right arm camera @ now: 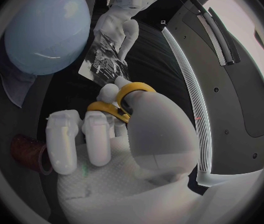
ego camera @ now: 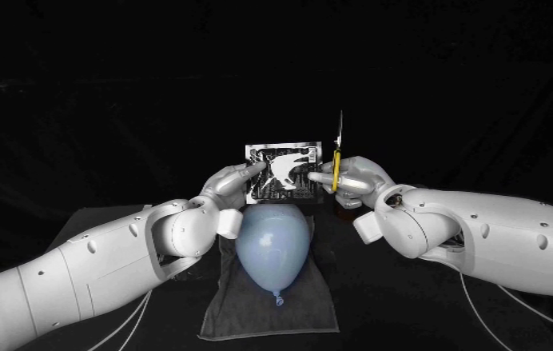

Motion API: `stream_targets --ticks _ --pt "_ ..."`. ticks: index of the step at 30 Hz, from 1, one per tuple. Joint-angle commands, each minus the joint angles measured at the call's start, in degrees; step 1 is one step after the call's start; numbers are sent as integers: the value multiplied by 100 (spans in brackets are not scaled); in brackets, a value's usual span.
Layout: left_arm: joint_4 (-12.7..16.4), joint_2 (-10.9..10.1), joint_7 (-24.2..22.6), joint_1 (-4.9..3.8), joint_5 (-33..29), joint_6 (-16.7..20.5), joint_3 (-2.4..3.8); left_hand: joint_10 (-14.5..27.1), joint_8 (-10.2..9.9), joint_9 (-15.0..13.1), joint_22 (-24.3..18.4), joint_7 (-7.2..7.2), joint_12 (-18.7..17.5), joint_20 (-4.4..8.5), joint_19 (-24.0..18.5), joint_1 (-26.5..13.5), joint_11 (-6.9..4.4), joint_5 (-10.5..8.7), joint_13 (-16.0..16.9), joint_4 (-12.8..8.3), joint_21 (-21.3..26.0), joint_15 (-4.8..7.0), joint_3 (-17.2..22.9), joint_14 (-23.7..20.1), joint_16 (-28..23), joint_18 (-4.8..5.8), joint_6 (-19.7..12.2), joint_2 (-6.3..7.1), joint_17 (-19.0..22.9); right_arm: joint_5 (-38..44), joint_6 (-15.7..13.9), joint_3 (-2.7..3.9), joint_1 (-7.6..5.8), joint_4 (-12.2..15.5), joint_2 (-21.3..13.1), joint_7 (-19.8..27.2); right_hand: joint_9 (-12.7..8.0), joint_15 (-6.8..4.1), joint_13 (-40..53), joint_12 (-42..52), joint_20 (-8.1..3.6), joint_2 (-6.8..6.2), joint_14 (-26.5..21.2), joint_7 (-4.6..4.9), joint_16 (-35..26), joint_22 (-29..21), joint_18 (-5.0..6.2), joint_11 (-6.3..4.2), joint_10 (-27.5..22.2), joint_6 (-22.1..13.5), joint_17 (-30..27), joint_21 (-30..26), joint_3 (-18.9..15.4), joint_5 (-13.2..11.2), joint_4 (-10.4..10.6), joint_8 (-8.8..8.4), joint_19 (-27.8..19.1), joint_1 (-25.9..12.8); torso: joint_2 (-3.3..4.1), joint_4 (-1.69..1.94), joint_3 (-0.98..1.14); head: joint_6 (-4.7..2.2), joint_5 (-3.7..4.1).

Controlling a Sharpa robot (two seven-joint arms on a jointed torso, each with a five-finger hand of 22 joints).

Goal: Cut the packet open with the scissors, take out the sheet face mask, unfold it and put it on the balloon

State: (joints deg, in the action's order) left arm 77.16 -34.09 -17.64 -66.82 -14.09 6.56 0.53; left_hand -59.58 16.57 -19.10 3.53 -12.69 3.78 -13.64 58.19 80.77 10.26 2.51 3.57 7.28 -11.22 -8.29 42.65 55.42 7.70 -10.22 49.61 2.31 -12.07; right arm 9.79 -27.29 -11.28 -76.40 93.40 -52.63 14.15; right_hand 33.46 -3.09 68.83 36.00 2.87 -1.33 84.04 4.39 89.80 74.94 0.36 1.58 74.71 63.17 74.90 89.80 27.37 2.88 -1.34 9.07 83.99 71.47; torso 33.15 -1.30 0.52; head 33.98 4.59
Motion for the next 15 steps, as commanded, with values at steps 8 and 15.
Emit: stream_targets --ticks 8,15 --pt "12 -8 132 -11 597 -193 7 217 -200 46 10 -99 -22 -287 -686 -652 85 25 6 110 492 -116 -962 -205 -176 -8 -388 785 62 141 -44 7 -3 51 -39 46 15 -32 2117 5400 -48 210 596 -10 20 1506 -36 -166 1529 61 1510 20 48 -9 -15 46 601 156 1 1 0 -1 1" --pt "7 -15 279 -11 843 -458 7 407 -397 126 22 -190 -23 -306 -931 -823 161 26 6 233 648 -180 -1499 -336 -277 54 -678 1022 97 157 -76 7 -3 55 -47 48 21 -35 2117 5400 -50 211 596 -15 20 1506 -36 -170 1529 69 1510 20 57 -9 -25 55 601 154 3 1 -2 -12 11"
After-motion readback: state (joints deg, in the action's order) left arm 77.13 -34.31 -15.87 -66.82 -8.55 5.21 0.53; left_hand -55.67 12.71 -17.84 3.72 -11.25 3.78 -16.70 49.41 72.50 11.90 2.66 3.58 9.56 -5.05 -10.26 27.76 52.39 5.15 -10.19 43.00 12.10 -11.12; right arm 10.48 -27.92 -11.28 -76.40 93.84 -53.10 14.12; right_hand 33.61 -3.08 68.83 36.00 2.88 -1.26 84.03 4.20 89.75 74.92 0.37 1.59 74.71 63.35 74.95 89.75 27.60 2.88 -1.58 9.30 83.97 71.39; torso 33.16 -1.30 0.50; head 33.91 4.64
